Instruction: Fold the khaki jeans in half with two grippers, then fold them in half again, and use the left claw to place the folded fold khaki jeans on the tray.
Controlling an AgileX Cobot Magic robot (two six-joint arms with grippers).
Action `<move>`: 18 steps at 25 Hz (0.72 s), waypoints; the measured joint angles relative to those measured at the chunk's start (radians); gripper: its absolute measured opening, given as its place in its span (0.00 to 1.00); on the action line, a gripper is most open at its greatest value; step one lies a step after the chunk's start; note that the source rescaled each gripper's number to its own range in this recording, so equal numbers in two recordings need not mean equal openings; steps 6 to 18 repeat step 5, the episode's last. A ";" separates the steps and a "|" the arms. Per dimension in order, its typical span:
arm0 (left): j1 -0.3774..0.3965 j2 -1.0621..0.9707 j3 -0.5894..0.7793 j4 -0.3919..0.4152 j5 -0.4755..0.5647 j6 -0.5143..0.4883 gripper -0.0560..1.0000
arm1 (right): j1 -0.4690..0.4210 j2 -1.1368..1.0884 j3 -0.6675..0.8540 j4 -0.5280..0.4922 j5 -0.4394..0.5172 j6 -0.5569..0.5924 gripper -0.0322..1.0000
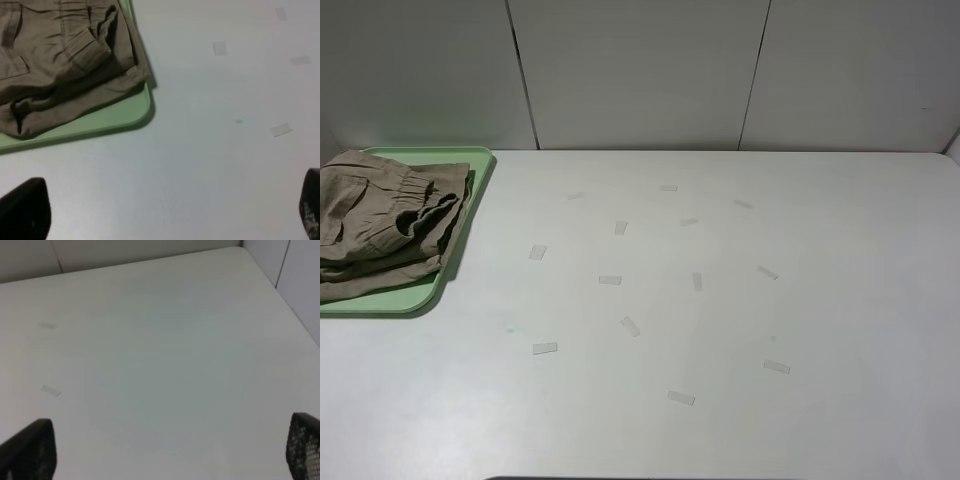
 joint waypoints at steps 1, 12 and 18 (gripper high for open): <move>0.000 0.000 0.000 0.000 0.000 0.000 1.00 | 0.000 0.000 0.000 0.000 0.000 0.000 1.00; 0.000 0.000 0.000 0.000 0.000 0.000 1.00 | 0.000 0.000 0.000 0.000 0.000 0.000 1.00; 0.000 0.000 0.000 0.000 0.000 0.000 1.00 | 0.000 0.000 0.000 0.000 0.000 0.000 1.00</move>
